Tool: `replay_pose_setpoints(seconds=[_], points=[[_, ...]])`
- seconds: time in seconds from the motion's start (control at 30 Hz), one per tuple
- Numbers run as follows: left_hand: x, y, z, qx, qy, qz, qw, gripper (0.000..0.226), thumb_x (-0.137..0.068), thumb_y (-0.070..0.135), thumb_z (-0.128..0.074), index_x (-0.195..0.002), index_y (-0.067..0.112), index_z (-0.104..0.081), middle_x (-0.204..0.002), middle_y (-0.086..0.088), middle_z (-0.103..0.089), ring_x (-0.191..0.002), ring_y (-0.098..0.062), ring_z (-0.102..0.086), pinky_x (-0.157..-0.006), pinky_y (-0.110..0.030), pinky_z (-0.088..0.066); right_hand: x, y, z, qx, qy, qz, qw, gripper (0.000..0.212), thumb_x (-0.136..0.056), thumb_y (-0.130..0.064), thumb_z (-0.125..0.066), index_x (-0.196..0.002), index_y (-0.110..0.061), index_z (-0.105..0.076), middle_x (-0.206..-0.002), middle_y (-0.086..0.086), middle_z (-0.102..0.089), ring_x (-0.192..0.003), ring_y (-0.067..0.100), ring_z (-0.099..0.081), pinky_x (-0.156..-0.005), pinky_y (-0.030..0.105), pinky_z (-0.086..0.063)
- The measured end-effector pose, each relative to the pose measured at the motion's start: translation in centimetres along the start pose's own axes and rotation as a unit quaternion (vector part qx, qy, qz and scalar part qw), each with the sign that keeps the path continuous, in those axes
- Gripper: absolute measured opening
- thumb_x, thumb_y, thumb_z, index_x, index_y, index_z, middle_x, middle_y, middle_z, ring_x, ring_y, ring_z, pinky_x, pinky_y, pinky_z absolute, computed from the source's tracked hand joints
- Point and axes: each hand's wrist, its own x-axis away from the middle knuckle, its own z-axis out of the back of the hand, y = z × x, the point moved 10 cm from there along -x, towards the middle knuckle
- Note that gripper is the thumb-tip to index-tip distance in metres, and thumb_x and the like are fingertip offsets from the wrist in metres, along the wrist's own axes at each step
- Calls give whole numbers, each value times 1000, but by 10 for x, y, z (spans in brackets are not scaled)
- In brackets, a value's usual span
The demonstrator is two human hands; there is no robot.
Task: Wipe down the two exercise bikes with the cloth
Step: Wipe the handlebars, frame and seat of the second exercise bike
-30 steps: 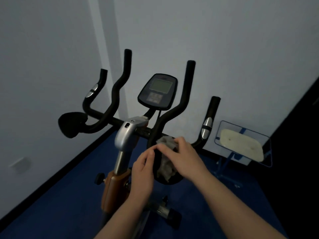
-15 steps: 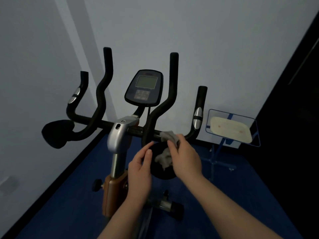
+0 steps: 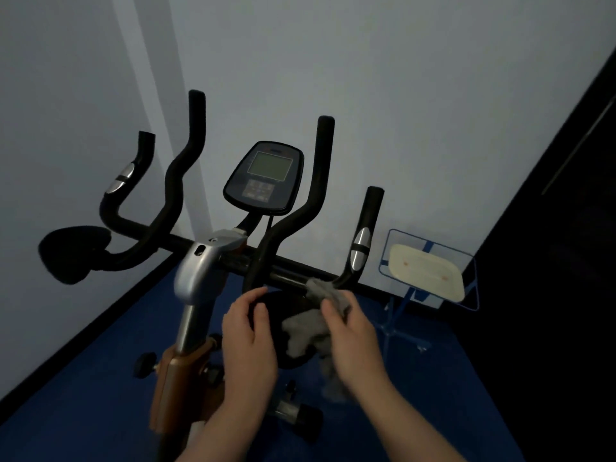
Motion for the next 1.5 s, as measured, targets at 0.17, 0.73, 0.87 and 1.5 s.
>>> replay_pose_setpoints(seconds=[0.17, 0.73, 0.87, 1.5], points=[[10, 43, -17, -175, 44, -90, 979, 32, -92, 24, -57, -122, 32, -49, -119, 17, -43, -118, -7, -34, -98, -32, -19, -39, -27, 47, 5, -20, 65, 998, 23, -97, -21, -55, -115, -36, -57, -115, -10, -54, -105, -4, -54, -87, 14, -44], [15, 41, -25, -237, 152, -113, 953, 25, -90, 37, -38, -96, 37, -61, -102, 23, -58, -107, 4, -42, -95, -18, -12, -85, -63, 15, 440, -232, 351, 793, 32, -89, -49, -61, -118, -37, -63, -106, -10, -62, -99, 12, -53, -81, 28, -42], [15, 41, -22, -248, 156, -132, 947, 25, -90, 35, -40, -97, 36, -64, -105, 24, -60, -108, 4, -45, -91, -26, -20, -75, -53, -1, 466, -210, 450, 732, 36, -85, -56, -45, -97, -26, -60, -93, -11, -58, -95, 12, -49, -89, 30, -34], [25, 18, -7, -158, 209, -64, 963, 28, -89, 26, -47, -116, 34, -53, -114, 20, -49, -113, -3, -43, -96, -28, -33, -96, -19, -98, 547, -405, 281, 676, 42, -104, -47, -23, -118, -13, -44, -112, 15, -61, -96, 32, -58, -74, 38, -42]])
